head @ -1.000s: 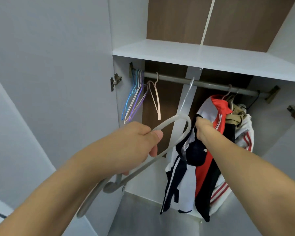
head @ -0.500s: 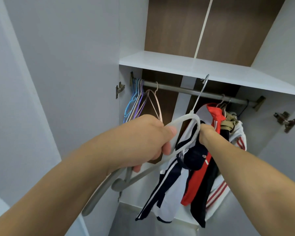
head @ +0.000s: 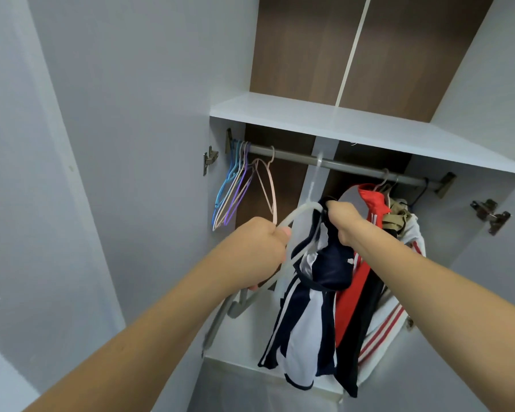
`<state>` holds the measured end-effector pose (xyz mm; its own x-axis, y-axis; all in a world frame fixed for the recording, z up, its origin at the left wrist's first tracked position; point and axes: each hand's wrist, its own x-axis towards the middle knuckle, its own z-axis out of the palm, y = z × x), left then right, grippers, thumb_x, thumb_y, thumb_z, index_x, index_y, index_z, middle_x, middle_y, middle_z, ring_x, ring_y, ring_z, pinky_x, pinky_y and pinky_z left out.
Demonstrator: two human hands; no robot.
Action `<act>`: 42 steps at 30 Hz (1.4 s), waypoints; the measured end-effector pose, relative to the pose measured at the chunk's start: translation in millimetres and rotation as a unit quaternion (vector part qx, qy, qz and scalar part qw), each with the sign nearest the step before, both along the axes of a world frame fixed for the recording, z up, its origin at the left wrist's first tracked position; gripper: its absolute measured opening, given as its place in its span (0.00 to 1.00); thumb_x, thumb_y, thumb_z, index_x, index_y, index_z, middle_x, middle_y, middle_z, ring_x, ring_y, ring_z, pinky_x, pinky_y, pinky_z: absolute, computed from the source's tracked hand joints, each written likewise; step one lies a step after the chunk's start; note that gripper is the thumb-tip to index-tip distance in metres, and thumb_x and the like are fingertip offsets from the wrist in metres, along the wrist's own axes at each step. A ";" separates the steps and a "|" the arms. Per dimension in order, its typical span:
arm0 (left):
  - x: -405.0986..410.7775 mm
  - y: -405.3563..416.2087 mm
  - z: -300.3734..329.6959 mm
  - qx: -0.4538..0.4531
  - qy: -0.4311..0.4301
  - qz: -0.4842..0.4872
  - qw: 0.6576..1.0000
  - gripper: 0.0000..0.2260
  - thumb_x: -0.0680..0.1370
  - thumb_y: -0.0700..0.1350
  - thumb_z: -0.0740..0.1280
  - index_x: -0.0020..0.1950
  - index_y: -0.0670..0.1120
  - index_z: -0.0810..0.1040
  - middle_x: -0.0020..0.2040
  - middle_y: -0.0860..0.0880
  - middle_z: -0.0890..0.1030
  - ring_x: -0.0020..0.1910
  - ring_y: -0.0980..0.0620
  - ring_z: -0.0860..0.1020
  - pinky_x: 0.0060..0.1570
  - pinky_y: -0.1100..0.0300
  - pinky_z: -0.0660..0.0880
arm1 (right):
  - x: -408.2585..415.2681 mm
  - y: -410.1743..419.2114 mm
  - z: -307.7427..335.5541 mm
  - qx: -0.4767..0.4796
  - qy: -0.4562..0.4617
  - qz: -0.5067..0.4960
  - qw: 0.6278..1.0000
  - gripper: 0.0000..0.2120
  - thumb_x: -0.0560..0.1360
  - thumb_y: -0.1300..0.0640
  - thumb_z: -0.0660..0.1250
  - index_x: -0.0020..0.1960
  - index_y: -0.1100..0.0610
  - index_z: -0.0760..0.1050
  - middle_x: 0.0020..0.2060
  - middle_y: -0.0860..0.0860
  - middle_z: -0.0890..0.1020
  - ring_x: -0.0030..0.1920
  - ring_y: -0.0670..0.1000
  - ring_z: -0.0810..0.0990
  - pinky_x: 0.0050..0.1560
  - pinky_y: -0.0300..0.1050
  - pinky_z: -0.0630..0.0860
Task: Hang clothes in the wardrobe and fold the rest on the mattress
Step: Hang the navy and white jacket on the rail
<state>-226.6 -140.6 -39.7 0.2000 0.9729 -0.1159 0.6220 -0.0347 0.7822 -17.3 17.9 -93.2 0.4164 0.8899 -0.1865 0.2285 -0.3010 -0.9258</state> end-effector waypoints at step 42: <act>27.4 43.4 -82.7 0.419 0.169 -0.154 0.879 0.33 0.75 0.54 0.68 0.77 0.46 0.64 0.72 0.50 0.69 0.71 0.49 0.66 0.73 0.55 0.55 | 7.3 -36.1 45.7 0.293 -0.156 0.159 0.930 0.09 0.80 0.54 0.63 0.56 0.57 0.78 0.48 0.50 0.81 0.49 0.49 0.79 0.53 0.48 0.75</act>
<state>-199.2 -97.2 -122.4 0.5614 0.6496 0.5127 0.6730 -0.7189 0.1739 -10.0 -18.2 -47.5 0.0668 0.8886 0.4539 0.5040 0.3625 -0.7839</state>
